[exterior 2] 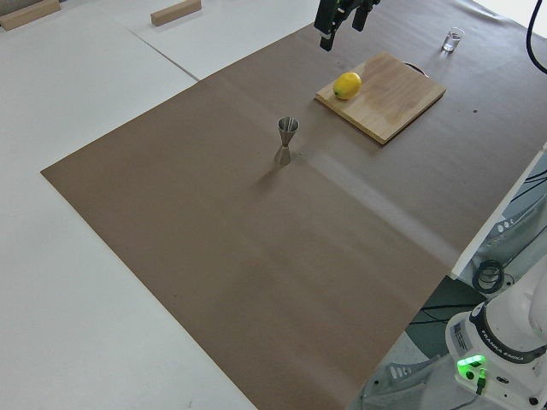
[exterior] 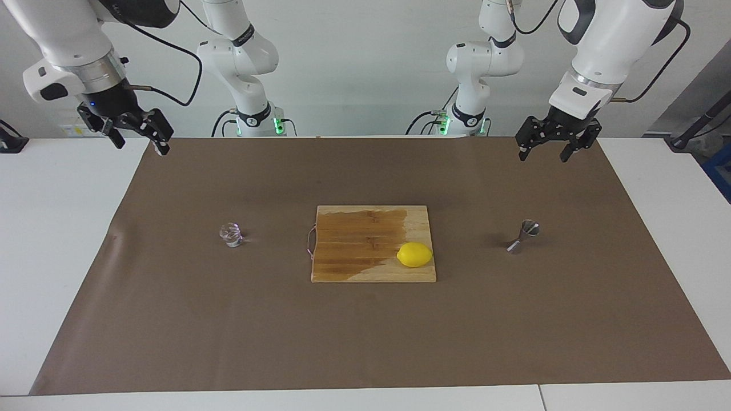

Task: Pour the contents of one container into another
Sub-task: 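Move the left gripper toward the small metal cup and open it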

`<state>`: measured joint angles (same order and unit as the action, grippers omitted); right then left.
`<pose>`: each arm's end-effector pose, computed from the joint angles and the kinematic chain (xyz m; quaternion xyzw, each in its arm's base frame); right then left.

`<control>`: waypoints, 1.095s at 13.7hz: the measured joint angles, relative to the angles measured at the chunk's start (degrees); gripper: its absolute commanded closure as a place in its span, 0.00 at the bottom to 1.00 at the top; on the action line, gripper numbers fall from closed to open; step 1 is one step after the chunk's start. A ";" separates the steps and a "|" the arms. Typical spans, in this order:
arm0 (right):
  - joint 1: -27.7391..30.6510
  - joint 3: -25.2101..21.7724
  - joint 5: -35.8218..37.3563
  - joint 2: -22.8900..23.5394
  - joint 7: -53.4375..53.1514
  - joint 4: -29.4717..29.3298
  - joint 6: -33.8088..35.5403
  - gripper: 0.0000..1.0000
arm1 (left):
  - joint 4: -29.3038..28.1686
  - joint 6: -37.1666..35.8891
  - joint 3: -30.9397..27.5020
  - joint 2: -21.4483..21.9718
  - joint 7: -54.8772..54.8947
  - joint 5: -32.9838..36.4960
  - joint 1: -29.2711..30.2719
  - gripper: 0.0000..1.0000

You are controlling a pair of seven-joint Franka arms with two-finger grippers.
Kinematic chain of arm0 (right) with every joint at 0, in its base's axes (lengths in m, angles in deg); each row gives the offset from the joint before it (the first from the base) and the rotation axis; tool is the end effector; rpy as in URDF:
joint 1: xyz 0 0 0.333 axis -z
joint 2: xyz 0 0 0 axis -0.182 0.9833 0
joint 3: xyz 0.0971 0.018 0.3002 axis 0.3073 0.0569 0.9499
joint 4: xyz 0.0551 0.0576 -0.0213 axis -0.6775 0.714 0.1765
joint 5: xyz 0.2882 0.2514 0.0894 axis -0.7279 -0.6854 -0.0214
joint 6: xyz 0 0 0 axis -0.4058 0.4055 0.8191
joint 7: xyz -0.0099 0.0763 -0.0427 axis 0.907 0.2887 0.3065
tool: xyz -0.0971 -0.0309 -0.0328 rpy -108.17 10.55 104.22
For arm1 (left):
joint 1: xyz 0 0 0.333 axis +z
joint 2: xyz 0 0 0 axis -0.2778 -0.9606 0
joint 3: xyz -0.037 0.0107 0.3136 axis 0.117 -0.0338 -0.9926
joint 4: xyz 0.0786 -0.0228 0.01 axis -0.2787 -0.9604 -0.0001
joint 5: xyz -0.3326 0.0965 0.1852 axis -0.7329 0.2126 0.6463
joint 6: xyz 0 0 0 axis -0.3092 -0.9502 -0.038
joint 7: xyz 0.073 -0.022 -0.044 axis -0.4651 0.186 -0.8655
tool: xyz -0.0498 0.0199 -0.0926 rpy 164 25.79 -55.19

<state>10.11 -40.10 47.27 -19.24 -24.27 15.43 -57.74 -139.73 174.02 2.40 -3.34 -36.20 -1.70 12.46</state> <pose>0.5427 -0.0560 0.6394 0.9959 -0.0887 -0.0007 0.0203 0.5361 -0.0662 0.6083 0.9987 -0.0320 0.0059 0.0387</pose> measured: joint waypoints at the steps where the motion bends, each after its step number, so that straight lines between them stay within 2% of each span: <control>1: 0.00 0.00 0.00 0.00 0.00 0.00 0.00 0.00 | 0.05 -1.20 -0.29 -0.51 -0.26 -2.57 1.03 0.00; 4: 0.00 0.00 0.00 0.00 0.00 0.00 0.00 0.00 | 1.57 -6.66 -0.68 -3.45 -5.02 -11.24 5.32 0.00; 8: 0.00 0.00 0.00 0.00 0.00 0.00 0.00 0.00 | 5.94 -13.66 -0.79 -9.65 -16.61 -19.72 9.51 0.00; 11: 0.00 0.00 0.00 0.00 0.00 0.00 0.00 0.00 | 8.40 -17.80 -0.76 -13.63 -27.15 -27.82 12.22 0.00; 15: 0.00 0.00 0.00 -0.04 0.00 0.00 0.00 0.00 | 9.03 -22.50 -0.70 -16.05 -44.67 -38.63 14.88 0.00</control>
<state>10.11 -40.10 47.27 -19.28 -24.27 15.43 -57.74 -130.70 151.52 1.70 -19.39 -80.87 -40.32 27.34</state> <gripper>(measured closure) 0.000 0.000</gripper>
